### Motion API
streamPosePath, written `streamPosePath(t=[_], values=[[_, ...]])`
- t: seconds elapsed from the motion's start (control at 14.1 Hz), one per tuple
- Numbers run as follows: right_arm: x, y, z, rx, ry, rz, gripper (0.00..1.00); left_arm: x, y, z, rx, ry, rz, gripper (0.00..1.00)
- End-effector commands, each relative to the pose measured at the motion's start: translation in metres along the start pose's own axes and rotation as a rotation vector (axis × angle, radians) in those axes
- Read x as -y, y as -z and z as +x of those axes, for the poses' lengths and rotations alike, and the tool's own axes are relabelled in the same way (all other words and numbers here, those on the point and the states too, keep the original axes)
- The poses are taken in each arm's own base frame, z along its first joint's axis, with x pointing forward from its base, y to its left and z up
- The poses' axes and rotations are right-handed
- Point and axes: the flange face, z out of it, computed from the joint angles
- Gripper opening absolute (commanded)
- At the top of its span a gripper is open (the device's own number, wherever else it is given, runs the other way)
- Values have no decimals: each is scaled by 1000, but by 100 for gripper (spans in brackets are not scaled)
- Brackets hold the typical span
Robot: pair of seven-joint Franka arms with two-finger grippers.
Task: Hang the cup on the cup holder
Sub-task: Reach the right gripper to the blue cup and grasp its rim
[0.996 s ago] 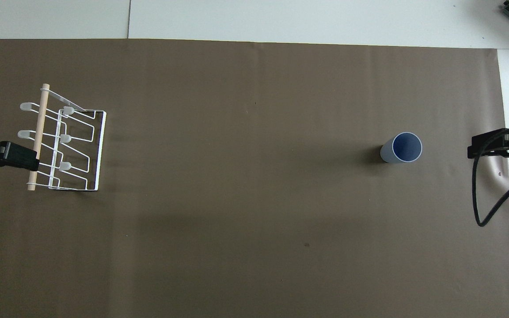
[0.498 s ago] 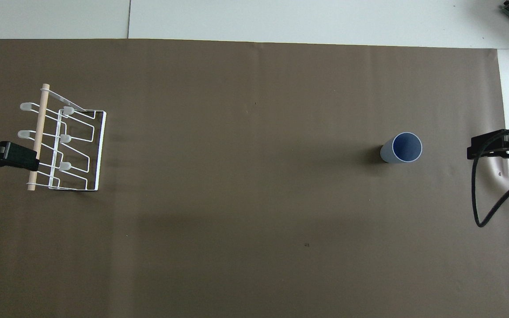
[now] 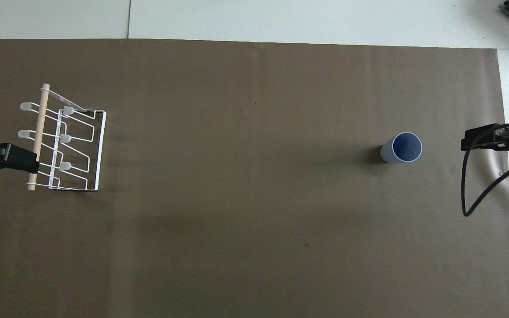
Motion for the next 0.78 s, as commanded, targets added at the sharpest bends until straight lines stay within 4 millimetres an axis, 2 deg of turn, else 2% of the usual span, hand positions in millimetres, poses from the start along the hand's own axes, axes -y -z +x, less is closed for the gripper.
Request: streamPosePath(t=[0.0,0.21,0.57,0.71], values=[[-12,-26,1,-24,36,4,100,3,1,-8,10,4,16,100],[-15,-62,13,-50,82,1,100,3,1,-8,10,4,16,100],[-25,-134,50,-44,213,-4,100,3,1,-8,10,4,16,100],[-22,-157,60,-41,230,-7,100,3,1,-8,10,4,16,100]])
